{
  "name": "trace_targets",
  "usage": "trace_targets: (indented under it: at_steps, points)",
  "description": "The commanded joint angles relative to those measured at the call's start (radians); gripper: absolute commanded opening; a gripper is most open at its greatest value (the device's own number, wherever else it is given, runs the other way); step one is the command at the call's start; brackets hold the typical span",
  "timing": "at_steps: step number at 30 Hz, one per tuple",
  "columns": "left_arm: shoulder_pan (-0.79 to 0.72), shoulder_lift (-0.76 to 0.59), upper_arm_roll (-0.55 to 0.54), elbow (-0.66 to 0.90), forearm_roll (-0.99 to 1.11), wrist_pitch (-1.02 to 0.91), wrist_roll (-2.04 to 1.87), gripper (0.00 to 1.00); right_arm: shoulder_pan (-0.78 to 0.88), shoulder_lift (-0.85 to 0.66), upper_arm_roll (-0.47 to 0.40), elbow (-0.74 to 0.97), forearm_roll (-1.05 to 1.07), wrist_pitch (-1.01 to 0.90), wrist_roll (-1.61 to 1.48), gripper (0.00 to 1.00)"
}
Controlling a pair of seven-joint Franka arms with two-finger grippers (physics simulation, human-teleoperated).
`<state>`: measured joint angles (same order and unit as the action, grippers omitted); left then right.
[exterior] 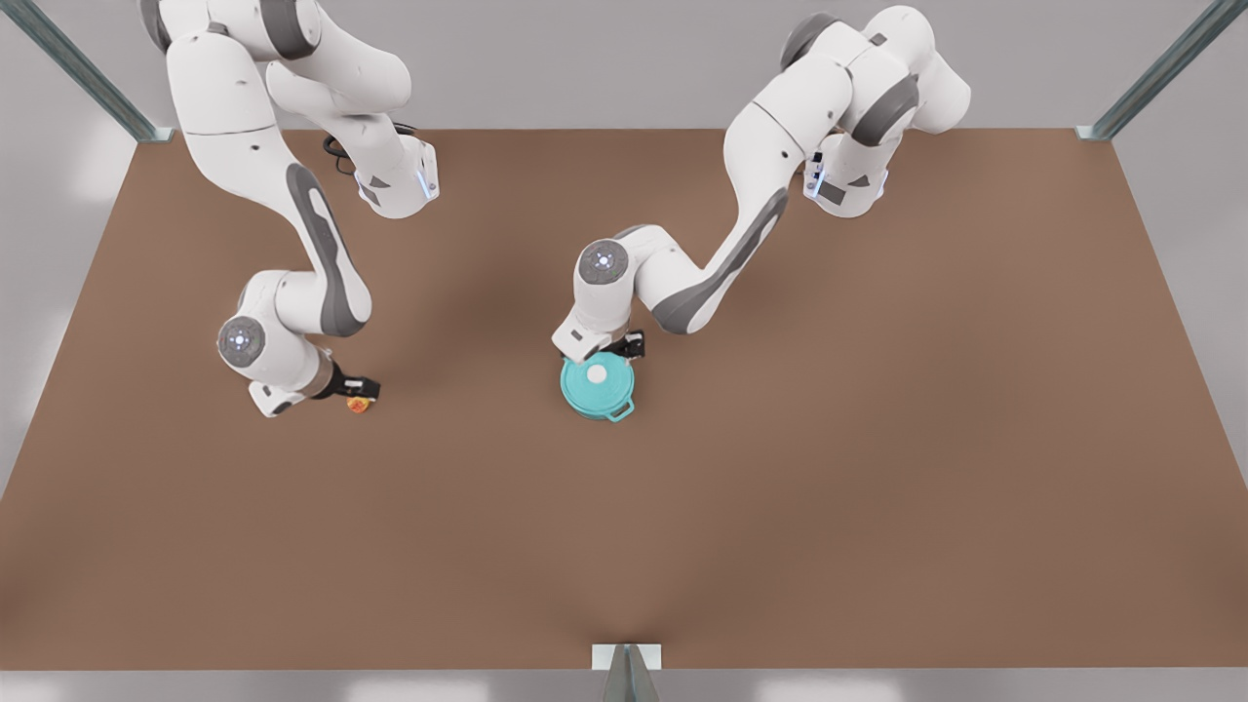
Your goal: Open the pot lid and put the potato into the pot
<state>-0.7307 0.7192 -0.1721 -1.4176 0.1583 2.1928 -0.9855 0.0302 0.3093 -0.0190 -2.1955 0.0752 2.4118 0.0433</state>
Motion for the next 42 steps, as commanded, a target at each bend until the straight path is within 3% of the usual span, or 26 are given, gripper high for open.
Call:
trace_targets:
  at_steps: [1,24,27,31,35,36,38,40,42]
  points:
    - [-0.001,0.003,0.000,0.000,0.014,0.054,-0.325,1.00,0.001,0.008,0.001,0.000,-0.060,0.089,-0.039,0.99]
    - [-0.018,0.098,0.003,0.046,0.124,0.096,-0.315,1.00,-0.009,0.103,-0.002,-0.041,-0.129,0.190,-0.046,0.98]
    - [-0.018,0.098,0.003,0.045,0.124,0.096,-0.317,0.88,-0.009,0.108,-0.002,-0.043,-0.129,0.193,-0.046,0.98]
    - [-0.015,0.097,0.003,0.045,0.118,0.093,-0.318,0.45,-0.009,0.106,-0.002,-0.050,-0.129,0.191,-0.046,0.98]
    - [0.000,0.075,0.008,0.052,0.119,0.074,-0.312,0.44,-0.007,0.103,-0.002,-0.053,-0.129,0.188,-0.046,0.93]
    - [0.030,0.069,0.014,0.129,0.119,-0.031,-0.299,0.44,-0.006,0.103,-0.002,-0.053,-0.129,0.188,-0.046,0.93]
    - [0.218,0.080,0.005,0.180,0.098,-0.102,-0.085,0.45,-0.004,0.105,-0.001,-0.055,-0.129,0.188,-0.046,0.93]
    - [0.421,0.160,0.005,0.180,0.075,-0.019,0.249,0.46,-0.001,0.106,-0.001,-0.059,-0.129,0.188,-0.046,0.92]
    - [0.425,0.230,0.003,0.178,0.076,0.093,0.271,0.46,-0.001,0.106,-0.001,-0.061,-0.129,0.188,-0.046,0.89]
